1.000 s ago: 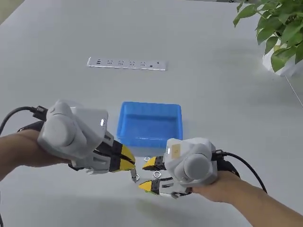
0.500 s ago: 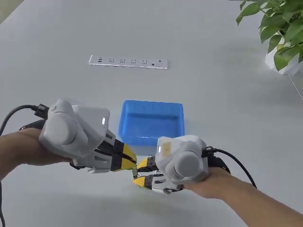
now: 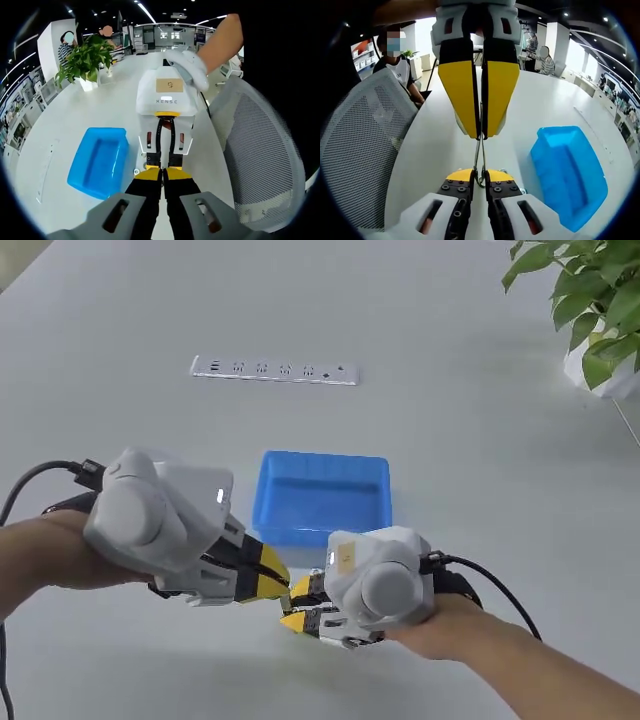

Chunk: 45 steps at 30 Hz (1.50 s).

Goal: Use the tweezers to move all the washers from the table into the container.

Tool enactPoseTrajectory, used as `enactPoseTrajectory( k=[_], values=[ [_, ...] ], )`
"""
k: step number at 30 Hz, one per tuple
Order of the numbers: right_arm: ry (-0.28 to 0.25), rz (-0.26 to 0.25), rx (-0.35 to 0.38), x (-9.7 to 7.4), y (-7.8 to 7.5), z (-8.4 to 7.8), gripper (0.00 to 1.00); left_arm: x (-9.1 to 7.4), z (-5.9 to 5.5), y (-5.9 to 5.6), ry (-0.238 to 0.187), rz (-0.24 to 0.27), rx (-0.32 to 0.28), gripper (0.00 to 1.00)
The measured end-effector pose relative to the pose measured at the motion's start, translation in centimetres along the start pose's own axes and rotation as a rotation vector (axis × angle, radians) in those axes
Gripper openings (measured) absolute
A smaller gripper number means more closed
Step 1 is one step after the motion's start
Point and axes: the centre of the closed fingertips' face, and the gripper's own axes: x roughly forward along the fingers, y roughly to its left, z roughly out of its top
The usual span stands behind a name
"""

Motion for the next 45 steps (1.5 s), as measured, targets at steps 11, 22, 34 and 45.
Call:
enactPoseTrajectory(
  k=[11, 22, 34, 45],
  values=[
    [0.004, -0.012, 0.02, 0.0, -0.1, -0.2, 0.09, 0.0, 0.1, 0.0, 0.001, 0.002, 0.002, 0.05],
    [0.001, -0.016, 0.039, -0.1, -0.2, -0.1, 0.08, 0.1, 0.2, 0.0, 0.003, -0.002, 0.004, 0.06],
    [-0.005, -0.017, 0.036, -0.2, 0.0, 0.0, 0.08, 0.1, 0.1, -0.2, 0.015, 0.002, 0.005, 0.12],
    [-0.011, -0.028, 0.04, -1.0, -0.1, 0.2, 0.08, -1.8, 1.3, 0.7, -0.076, 0.05, -0.111, 0.37]
  ],
)
